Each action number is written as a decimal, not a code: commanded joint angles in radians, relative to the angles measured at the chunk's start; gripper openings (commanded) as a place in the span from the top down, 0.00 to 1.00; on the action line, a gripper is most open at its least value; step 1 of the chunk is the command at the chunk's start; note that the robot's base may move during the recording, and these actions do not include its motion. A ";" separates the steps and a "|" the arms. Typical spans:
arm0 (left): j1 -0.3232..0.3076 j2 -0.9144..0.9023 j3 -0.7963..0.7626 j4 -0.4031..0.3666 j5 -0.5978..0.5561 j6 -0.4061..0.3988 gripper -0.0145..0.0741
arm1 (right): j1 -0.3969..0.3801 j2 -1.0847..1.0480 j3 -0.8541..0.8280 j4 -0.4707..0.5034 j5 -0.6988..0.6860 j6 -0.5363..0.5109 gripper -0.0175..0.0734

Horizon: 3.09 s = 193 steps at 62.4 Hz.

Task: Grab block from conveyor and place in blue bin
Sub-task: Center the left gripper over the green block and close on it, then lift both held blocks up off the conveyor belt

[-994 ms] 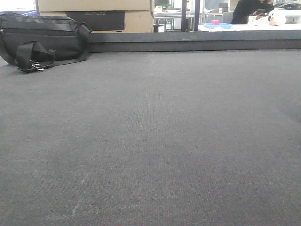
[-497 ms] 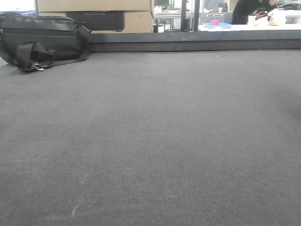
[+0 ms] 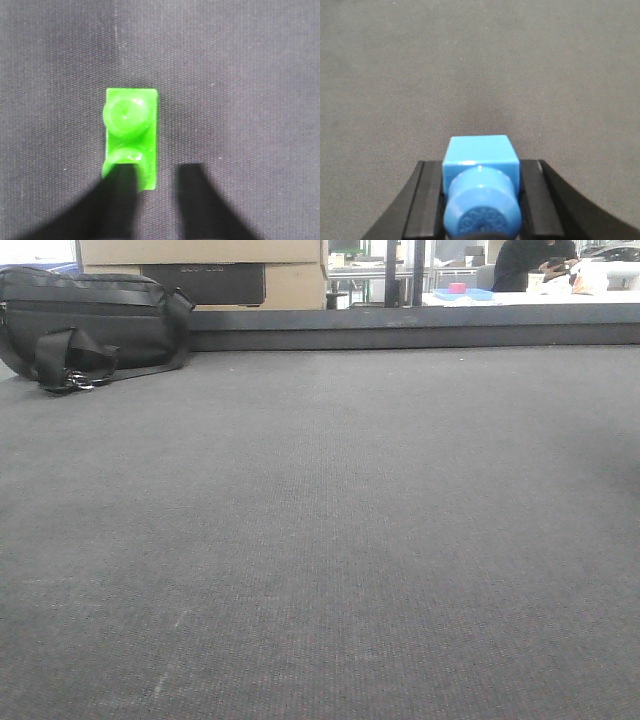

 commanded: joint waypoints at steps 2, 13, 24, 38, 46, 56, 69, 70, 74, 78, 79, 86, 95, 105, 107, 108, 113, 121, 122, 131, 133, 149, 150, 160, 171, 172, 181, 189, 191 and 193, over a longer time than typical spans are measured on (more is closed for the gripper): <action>0.005 -0.004 -0.008 0.005 -0.022 0.000 0.42 | -0.006 -0.009 -0.007 0.000 -0.014 -0.003 0.99; 0.005 -0.004 -0.008 -0.006 -0.085 0.000 0.35 | -0.006 -0.009 -0.007 0.025 -0.014 -0.003 0.99; 0.074 0.060 -0.008 -0.018 -0.120 0.000 0.36 | -0.006 -0.009 -0.007 0.048 -0.014 -0.003 0.99; 0.074 0.099 -0.008 -0.039 -0.111 0.023 0.36 | -0.006 -0.009 -0.007 0.048 -0.014 -0.003 0.99; 0.025 0.101 -0.006 -0.039 -0.116 0.023 0.36 | -0.006 -0.009 -0.007 0.048 -0.014 -0.003 0.99; 0.035 0.101 0.007 -0.031 -0.129 -0.011 0.36 | -0.006 -0.009 -0.007 0.048 -0.007 -0.003 0.99; 0.072 0.112 0.007 -0.031 -0.128 -0.010 0.36 | -0.006 -0.009 -0.005 0.048 0.027 -0.003 0.99; 0.072 0.113 0.007 -0.031 -0.126 -0.010 0.36 | -0.006 -0.009 -0.005 0.048 0.030 -0.003 0.99; 0.068 0.131 0.007 -0.037 -0.124 -0.010 0.36 | -0.006 -0.009 -0.005 0.048 0.030 -0.003 0.99; 0.056 0.152 0.007 -0.037 -0.126 -0.010 0.36 | -0.006 -0.009 -0.005 0.048 0.028 -0.003 0.99; 0.056 0.154 0.007 -0.037 -0.129 -0.010 0.36 | -0.006 -0.009 -0.005 0.048 0.028 -0.003 0.99; 0.037 0.192 0.007 -0.037 -0.133 -0.010 0.36 | -0.006 -0.009 -0.005 0.048 0.024 -0.003 0.99; 0.025 0.207 0.007 -0.037 -0.139 -0.010 0.38 | -0.006 -0.009 -0.005 0.048 0.024 -0.003 0.99; 0.025 0.207 -0.007 -0.026 -0.139 -0.010 0.65 | -0.006 -0.009 -0.005 0.048 0.028 -0.003 0.99; 0.025 0.207 -0.009 -0.024 -0.139 -0.010 0.73 | -0.006 -0.009 -0.005 0.048 0.028 -0.003 0.99; 0.025 0.207 -0.012 -0.020 -0.137 -0.010 0.77 | -0.006 -0.009 -0.005 0.048 0.028 -0.003 0.99; 0.025 0.205 -0.026 -0.016 -0.117 -0.010 0.95 | -0.006 -0.009 -0.005 0.048 0.032 -0.003 0.99; 0.025 0.178 -0.068 -0.013 -0.055 -0.010 0.96 | -0.006 -0.009 -0.005 0.048 0.032 -0.003 0.99; 0.025 0.175 -0.073 -0.013 -0.050 -0.010 0.96 | -0.006 -0.009 -0.005 0.048 0.032 -0.003 0.99; 0.021 0.073 -0.097 -0.027 -0.032 0.000 0.96 | -0.006 -0.009 -0.005 0.061 0.006 -0.003 0.99; 0.016 0.044 -0.097 -0.034 -0.037 0.018 0.96 | -0.006 -0.009 -0.005 0.070 0.006 -0.003 0.99; -0.044 -0.223 -0.044 -0.153 -0.192 0.214 0.96 | -0.006 -0.009 -0.005 0.102 -0.001 -0.022 0.99; -0.044 -0.240 -0.034 -0.155 -0.210 0.214 0.96 | -0.006 -0.009 -0.003 0.102 -0.007 -0.033 0.99; -0.044 -0.427 0.124 -0.198 -0.394 0.188 0.96 | -0.002 -0.045 0.066 0.102 -0.129 -0.141 0.99; -0.036 -0.626 0.324 -0.198 -0.579 0.097 0.96 | -0.002 -0.160 0.238 0.102 -0.354 -0.143 0.99; -0.030 -0.640 0.347 -0.198 -0.600 0.077 0.96 | -0.002 -0.172 0.254 0.102 -0.372 -0.143 0.99; 0.034 -0.762 0.470 -0.198 -0.678 -0.012 0.96 | -0.002 -0.295 0.410 0.102 -0.479 -0.143 0.99; 0.092 -0.860 0.513 -0.196 -0.678 -0.012 0.96 | -0.002 -0.403 0.480 0.102 -0.448 -0.143 0.99; 0.102 -0.878 0.516 -0.196 -0.674 -0.012 0.96 | -0.002 -0.434 0.485 0.102 -0.439 -0.143 0.99; 0.112 -0.898 0.516 -0.196 -0.668 -0.012 0.96 | -0.002 -0.462 0.487 0.102 -0.424 -0.143 0.99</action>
